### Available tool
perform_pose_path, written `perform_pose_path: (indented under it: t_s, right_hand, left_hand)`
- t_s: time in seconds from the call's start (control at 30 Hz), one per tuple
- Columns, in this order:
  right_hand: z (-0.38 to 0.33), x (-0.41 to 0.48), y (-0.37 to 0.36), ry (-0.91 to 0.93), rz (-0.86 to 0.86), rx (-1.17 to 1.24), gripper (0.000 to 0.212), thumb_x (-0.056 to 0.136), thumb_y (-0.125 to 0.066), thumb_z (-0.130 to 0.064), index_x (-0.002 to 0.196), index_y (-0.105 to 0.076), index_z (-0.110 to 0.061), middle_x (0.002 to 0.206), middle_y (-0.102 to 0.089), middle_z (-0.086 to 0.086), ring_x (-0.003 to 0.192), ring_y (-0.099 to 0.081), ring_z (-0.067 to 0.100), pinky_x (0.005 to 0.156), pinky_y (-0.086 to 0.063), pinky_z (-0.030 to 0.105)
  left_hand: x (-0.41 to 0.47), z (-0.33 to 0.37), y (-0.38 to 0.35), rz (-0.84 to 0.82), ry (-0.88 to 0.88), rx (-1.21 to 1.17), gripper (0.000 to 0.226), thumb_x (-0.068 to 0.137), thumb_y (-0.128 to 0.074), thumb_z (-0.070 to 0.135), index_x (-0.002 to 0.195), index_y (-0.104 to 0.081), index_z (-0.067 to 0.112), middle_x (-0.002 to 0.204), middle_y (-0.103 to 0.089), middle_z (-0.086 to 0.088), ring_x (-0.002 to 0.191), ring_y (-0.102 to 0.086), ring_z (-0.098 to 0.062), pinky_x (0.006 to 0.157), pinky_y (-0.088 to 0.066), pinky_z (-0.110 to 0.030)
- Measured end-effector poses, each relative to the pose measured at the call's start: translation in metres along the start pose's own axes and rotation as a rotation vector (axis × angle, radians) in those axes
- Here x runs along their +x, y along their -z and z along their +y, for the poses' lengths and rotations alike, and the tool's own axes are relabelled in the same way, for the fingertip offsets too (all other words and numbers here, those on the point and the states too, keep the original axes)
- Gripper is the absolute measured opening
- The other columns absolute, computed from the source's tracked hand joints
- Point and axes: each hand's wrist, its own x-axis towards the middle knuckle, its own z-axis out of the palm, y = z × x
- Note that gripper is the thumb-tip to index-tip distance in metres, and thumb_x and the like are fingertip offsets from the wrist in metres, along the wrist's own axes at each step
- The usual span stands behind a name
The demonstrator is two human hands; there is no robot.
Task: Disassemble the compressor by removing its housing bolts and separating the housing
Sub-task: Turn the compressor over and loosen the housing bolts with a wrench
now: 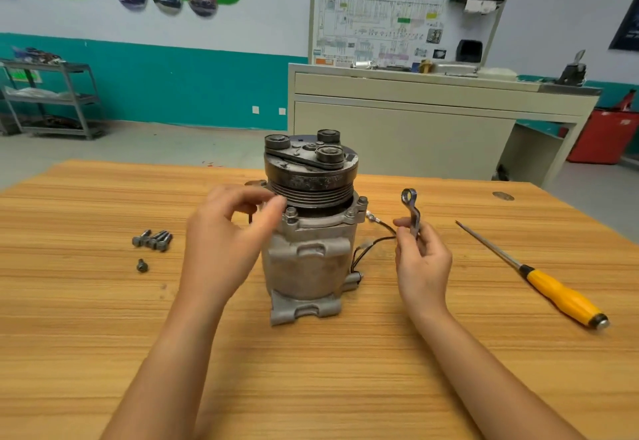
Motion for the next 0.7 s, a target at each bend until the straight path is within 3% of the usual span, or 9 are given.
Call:
perform_pose_path:
  t_s: [0.1, 0.23, 0.33, 0.47, 0.57, 0.63, 0.7]
  right_hand:
    - [0.002, -0.007, -0.006, -0.022, -0.015, 0.036, 0.024, 0.091, -0.050, -0.004, 0.083, -0.060, -0.024, 0.052, -0.050, -0.016, 0.054, -0.042, -0.001, 0.054, -0.033, 0.018]
    - [-0.001, -0.014, -0.004, 0.055, -0.076, -0.004, 0.024, 0.091, -0.051, -0.003, 0.085, -0.060, -0.025, 0.051, -0.052, -0.020, 0.047, -0.043, -0.003, 0.048, -0.031, 0.007]
    - [-0.002, -0.018, -0.004, 0.094, -0.117, -0.028, 0.024, 0.090, -0.052, -0.002, 0.085, -0.060, -0.024, 0.049, -0.049, -0.018, 0.044, -0.038, -0.003, 0.044, -0.028, 0.007]
    - [0.000, -0.020, -0.003, 0.080, -0.151, -0.031, 0.025, 0.088, -0.056, -0.002, 0.083, -0.061, -0.025, 0.048, -0.043, -0.013, 0.045, -0.036, -0.001, 0.043, -0.028, 0.010]
    - [0.003, -0.021, -0.002, 0.077, -0.147, -0.028, 0.023, 0.086, -0.059, -0.003, 0.085, -0.062, -0.026, 0.056, -0.050, -0.010, 0.051, -0.044, -0.001, 0.047, -0.035, 0.010]
    - [0.005, -0.020, -0.001, 0.063, -0.131, -0.010, 0.018, 0.084, -0.061, -0.004, 0.087, -0.064, -0.022, 0.059, -0.054, -0.007, 0.054, -0.048, 0.000, 0.050, -0.038, 0.009]
    - [0.007, -0.018, 0.000, 0.048, -0.117, 0.010, 0.015, 0.084, -0.061, -0.005, 0.086, -0.064, -0.021, 0.055, -0.052, -0.011, 0.051, -0.045, -0.001, 0.049, -0.036, 0.008]
  left_hand:
    - [-0.008, 0.006, -0.007, -0.063, -0.029, 0.236, 0.028, 0.074, -0.062, 0.046, 0.096, -0.066, 0.029, 0.089, -0.052, 0.017, 0.080, -0.050, 0.006, 0.070, -0.034, 0.000]
    - [-0.007, 0.013, -0.012, -0.001, -0.044, 0.259, 0.025, 0.080, -0.068, 0.033, 0.098, -0.073, 0.016, 0.090, -0.056, 0.008, 0.087, -0.052, -0.007, 0.083, -0.043, -0.027]
    - [0.002, 0.029, -0.004, 0.124, -0.003, -0.027, 0.013, 0.082, -0.066, 0.028, 0.094, -0.070, 0.022, 0.088, -0.062, 0.009, 0.081, -0.055, 0.002, 0.073, -0.043, -0.008]
    - [0.024, 0.028, 0.037, 0.253, -0.071, -0.214, 0.014, 0.082, -0.066, 0.029, 0.088, -0.064, 0.042, 0.083, -0.068, 0.018, 0.079, -0.060, 0.006, 0.071, -0.049, -0.009]
    - [0.021, -0.014, 0.069, 0.192, 0.038, -0.021, 0.025, 0.084, -0.067, 0.020, 0.090, -0.063, 0.044, 0.082, -0.066, 0.023, 0.075, -0.059, 0.014, 0.065, -0.047, -0.006]
    - [0.005, -0.060, 0.090, 0.139, 0.234, 0.112, 0.022, 0.084, -0.067, 0.011, 0.095, -0.067, 0.030, 0.088, -0.067, 0.011, 0.070, -0.057, 0.019, 0.062, -0.042, 0.000]
    - [-0.015, -0.103, 0.115, 0.079, 0.394, 0.249, 0.019, 0.084, -0.067, 0.008, 0.101, -0.070, 0.017, 0.092, -0.069, -0.001, 0.076, -0.061, 0.011, 0.060, -0.038, 0.003]
